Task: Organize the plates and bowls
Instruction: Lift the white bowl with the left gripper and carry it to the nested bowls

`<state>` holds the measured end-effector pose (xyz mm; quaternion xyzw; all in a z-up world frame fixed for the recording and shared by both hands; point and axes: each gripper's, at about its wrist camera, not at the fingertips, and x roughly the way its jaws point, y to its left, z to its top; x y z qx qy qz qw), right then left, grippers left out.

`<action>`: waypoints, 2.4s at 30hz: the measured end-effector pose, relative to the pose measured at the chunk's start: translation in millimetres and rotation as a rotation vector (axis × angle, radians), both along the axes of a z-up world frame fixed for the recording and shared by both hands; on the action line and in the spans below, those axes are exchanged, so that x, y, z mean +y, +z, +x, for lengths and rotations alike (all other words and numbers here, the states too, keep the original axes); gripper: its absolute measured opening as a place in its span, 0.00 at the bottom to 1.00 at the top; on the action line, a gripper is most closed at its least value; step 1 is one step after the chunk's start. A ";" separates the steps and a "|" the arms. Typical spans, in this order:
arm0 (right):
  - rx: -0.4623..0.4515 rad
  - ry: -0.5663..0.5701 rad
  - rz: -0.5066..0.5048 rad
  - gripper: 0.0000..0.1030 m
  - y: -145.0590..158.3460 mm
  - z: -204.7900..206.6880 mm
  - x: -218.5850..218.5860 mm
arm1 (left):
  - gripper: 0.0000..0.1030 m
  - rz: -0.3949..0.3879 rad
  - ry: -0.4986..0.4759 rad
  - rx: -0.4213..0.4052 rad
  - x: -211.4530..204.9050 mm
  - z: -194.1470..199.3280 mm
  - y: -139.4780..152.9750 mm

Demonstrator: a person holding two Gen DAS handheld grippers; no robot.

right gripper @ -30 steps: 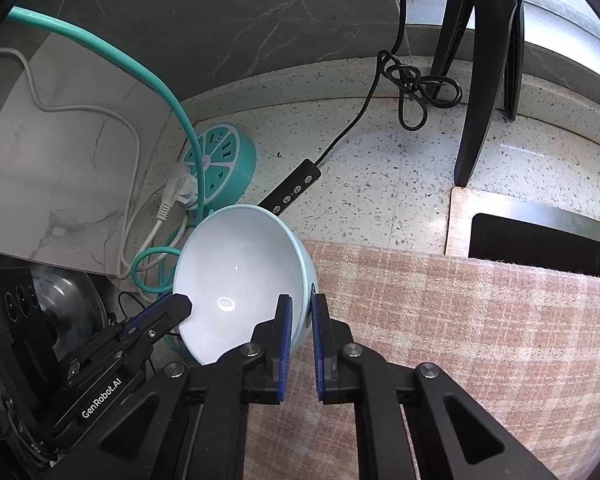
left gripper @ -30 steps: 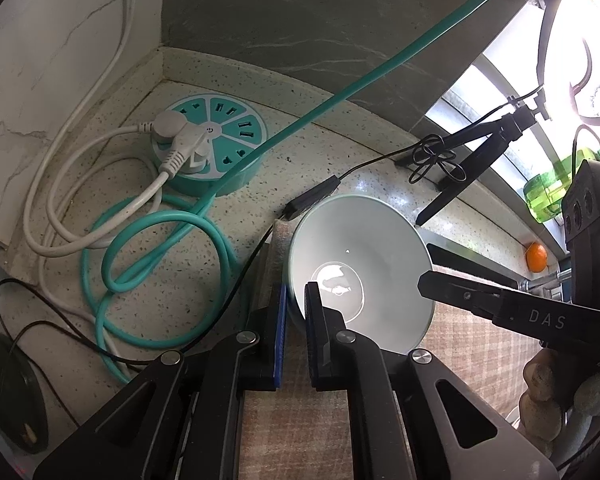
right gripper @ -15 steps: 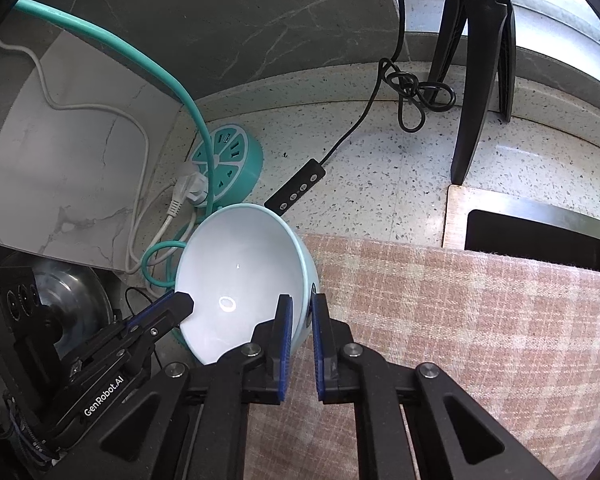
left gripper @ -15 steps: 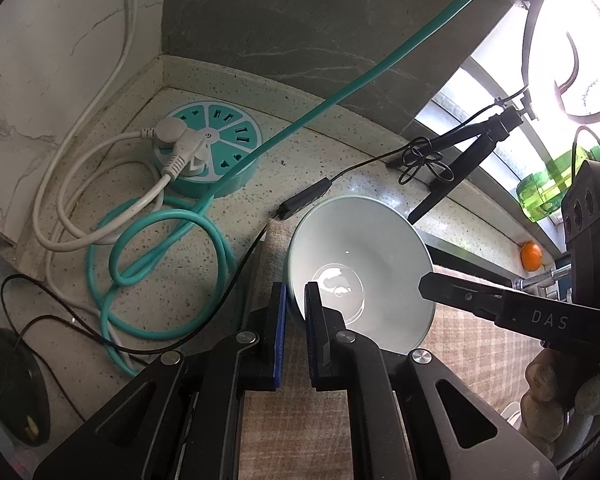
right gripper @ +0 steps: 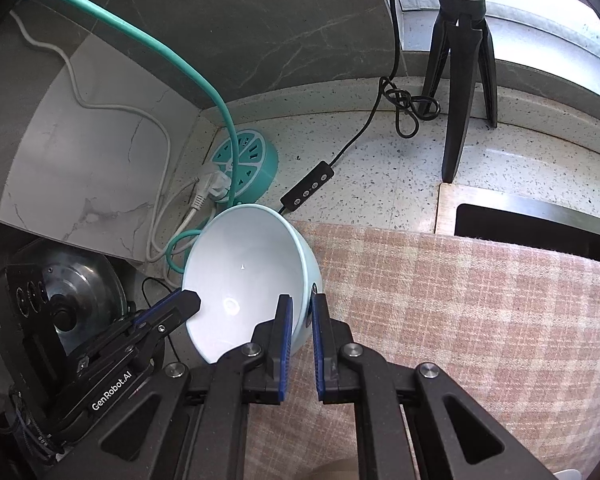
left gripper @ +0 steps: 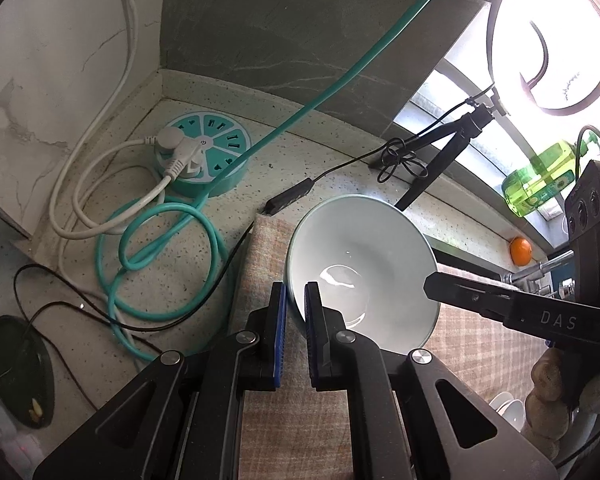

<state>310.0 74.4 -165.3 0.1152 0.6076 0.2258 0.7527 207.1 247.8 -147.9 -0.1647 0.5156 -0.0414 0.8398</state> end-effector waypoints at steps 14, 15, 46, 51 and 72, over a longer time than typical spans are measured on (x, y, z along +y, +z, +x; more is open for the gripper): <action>-0.025 -0.010 0.022 0.09 26.3 -32.8 -26.3 | 0.07 0.008 -0.022 -0.029 -26.6 -30.3 27.1; -0.026 -0.011 0.024 0.09 28.5 -35.5 -28.7 | 0.07 0.009 -0.023 -0.033 -28.5 -32.6 29.3; -0.010 -0.040 0.045 0.09 42.0 -136.2 -96.7 | 0.07 0.020 -0.102 -0.056 -92.8 -120.6 58.0; 0.005 -0.041 0.036 0.09 34.5 -148.4 -102.6 | 0.07 0.006 -0.109 -0.036 -98.2 -130.9 50.7; 0.057 -0.068 0.024 0.09 12.8 -176.1 -121.0 | 0.07 -0.013 -0.142 0.023 -114.3 -150.3 28.1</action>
